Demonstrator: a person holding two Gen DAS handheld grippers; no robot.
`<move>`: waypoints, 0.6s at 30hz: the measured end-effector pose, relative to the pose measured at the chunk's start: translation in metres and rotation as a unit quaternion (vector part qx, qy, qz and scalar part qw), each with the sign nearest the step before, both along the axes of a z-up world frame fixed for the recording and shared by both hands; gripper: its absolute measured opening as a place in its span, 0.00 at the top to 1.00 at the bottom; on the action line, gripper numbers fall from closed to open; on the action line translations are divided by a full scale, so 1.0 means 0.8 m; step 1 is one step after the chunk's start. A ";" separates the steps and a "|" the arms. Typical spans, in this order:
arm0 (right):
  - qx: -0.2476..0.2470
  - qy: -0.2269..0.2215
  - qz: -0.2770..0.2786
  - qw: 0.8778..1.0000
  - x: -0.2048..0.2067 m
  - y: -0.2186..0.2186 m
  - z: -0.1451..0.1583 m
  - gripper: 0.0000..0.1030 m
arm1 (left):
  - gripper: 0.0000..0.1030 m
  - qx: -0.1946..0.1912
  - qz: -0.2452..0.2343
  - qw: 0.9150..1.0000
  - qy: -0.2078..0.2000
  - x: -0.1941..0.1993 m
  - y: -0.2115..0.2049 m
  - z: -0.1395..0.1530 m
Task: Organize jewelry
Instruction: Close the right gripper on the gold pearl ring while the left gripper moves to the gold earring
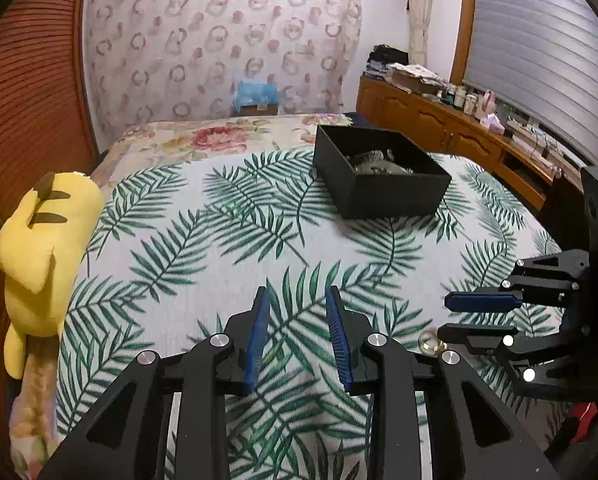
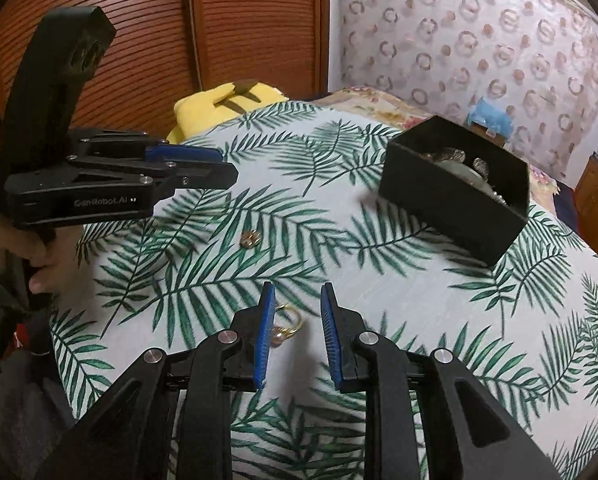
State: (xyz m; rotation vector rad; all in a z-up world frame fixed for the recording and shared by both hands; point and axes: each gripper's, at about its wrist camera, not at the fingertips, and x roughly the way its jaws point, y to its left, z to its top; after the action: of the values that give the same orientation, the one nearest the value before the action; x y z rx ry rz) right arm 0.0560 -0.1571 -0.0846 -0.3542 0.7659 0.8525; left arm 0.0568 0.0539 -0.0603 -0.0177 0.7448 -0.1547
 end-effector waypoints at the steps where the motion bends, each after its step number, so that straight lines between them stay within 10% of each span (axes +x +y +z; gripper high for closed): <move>1: -0.002 0.002 0.002 1.000 -0.002 0.000 -0.001 0.70 | 0.73 0.000 0.000 1.000 0.002 -0.001 0.001 -0.002; 14: -0.043 0.007 0.013 0.999 -0.003 0.009 -0.018 0.64 | 0.70 0.002 -0.004 1.000 0.023 -0.004 0.000 -0.020; 18: -0.036 0.006 0.018 0.999 -0.003 0.005 -0.017 0.80 | 0.63 0.004 -0.012 1.000 0.026 -0.004 -0.007 -0.022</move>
State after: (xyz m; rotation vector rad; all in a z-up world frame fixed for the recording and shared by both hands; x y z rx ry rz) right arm 0.0537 -0.1529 -0.0984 -0.4277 0.8055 0.8634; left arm 0.0538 0.0484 -0.0781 -0.0046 0.7985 -0.1749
